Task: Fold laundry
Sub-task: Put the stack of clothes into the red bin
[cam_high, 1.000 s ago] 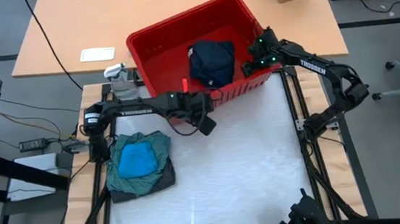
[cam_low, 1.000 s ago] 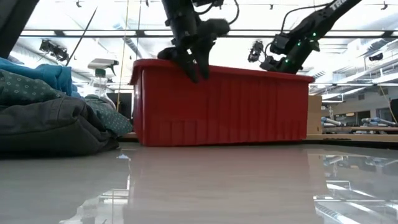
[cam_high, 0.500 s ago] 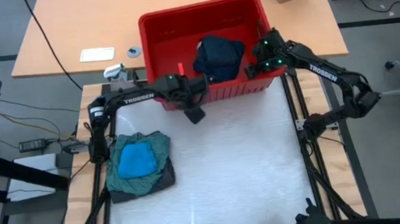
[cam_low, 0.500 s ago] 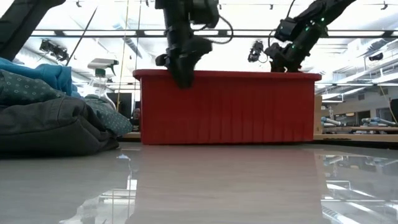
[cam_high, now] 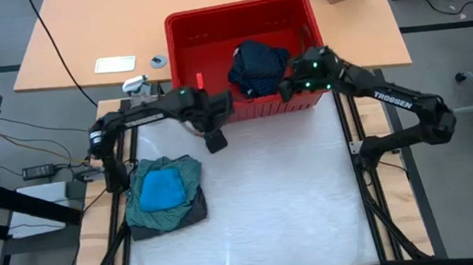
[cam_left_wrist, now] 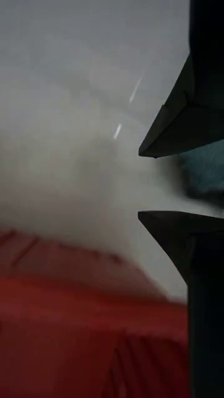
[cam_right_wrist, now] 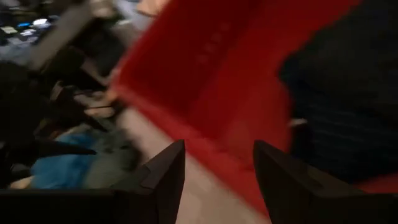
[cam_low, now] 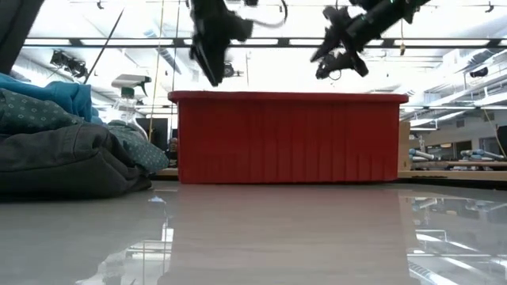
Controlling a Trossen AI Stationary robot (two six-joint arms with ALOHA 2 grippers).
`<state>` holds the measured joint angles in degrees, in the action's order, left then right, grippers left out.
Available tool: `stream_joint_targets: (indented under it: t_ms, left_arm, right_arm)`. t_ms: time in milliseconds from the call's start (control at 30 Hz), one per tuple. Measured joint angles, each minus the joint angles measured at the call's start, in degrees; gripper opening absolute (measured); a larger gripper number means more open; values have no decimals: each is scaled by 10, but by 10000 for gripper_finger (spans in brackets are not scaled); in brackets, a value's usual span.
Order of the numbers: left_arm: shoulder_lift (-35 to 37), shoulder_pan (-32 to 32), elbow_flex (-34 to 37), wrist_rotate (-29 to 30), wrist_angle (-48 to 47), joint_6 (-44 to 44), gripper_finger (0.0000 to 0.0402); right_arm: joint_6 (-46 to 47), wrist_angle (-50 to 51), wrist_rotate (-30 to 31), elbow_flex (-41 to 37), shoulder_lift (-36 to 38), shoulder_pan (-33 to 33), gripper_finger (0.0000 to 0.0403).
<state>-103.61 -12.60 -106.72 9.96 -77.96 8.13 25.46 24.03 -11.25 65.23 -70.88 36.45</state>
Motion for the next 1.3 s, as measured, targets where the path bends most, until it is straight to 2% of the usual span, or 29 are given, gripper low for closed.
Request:
stream_joint_targets:
  t_ms: [100,167,333,433,533,800,900,967,1100,1167,1300]
  left_arm:
    - [36,37,-2,-7,-24,23,156]
    - [55,62,-2,-3,-25,69,156]
    - [95,136,-2,72,-25,220,156]
    - [93,191,-2,84,-24,307,156]
    - [76,248,-2,84,-21,376,156]
    - [33,377,-2,77,-55,542,156]
    - [31,411,10,84,-51,568,156]
    - [36,426,25,87,-39,570,156]
    - [70,442,87,95,-47,581,156]
    - [100,454,134,84,-53,610,155]
    - [188,487,248,59,-39,683,155]
  right_arm:
    - [14,-33,19,0,0,-61,194]
    - [0,-63,20,0,-1,-98,194]
    - [-68,-214,-78,2,-10,-182,195]
    - [-80,-282,-149,2,-24,-226,195]
    - [-83,-305,-160,2,-45,-266,194]
    - [-1,-304,-70,1,-146,-361,193]
    - [89,-318,-6,1,-202,-389,193]
    - [142,-349,12,1,-244,-401,193]
    - [215,-445,17,2,-318,-414,192]
    - [253,-480,40,16,-351,-417,190]
    - [262,-493,80,64,-408,-420,187]
